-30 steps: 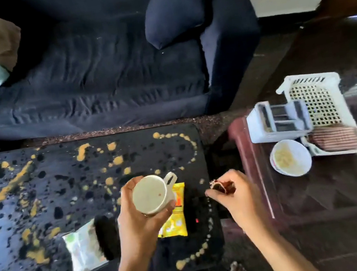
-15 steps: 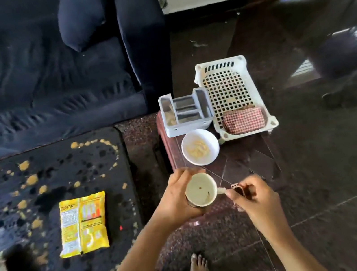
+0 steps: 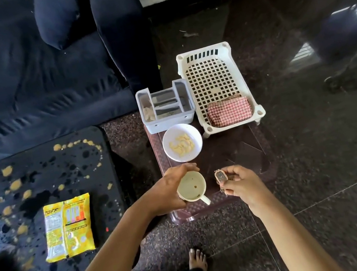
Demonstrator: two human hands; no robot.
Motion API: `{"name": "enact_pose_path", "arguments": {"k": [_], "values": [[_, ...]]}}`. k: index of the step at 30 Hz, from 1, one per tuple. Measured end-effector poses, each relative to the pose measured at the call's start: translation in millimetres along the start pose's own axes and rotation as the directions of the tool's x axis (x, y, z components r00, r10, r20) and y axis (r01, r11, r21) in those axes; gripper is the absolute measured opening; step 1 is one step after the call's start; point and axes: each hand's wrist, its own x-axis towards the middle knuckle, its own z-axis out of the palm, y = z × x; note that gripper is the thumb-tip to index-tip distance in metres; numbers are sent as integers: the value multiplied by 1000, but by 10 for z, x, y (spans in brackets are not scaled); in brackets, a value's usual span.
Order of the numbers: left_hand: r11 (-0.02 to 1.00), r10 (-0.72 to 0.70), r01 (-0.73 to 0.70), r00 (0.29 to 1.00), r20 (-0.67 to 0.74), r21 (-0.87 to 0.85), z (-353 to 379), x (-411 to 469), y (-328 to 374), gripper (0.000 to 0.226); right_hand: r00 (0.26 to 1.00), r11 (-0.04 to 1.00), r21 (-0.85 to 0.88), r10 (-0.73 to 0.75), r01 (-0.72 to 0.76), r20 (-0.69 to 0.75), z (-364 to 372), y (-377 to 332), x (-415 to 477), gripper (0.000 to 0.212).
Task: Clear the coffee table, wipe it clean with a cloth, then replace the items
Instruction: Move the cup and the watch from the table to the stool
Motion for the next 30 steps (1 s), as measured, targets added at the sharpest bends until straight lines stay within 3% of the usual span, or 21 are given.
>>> {"name": "enact_pose_path", "arguments": {"k": [6,10,14,22,30], "values": [[984,-13,55,970,-242,167,164,-193,106,97,995,995,-23,-100,100,-3,14,36,-17,30],[976,-16,101,916,-402,191,248,-191,160,76,995,994,-50,-100,100,1,104,56,64,27],[970,64,28,929,-364,243,178,-141,79,76,993,985,-122,-121,119,-8,205,55,174,20],[955,47,65,930,-363,289,176,-142,112,77,945,893,-409,-280,189,-172,335,61,210,14],[945,11,108,934,-358,310,156,-157,153,78,914,865,-481,-301,142,-273,416,120,201,20]]}}
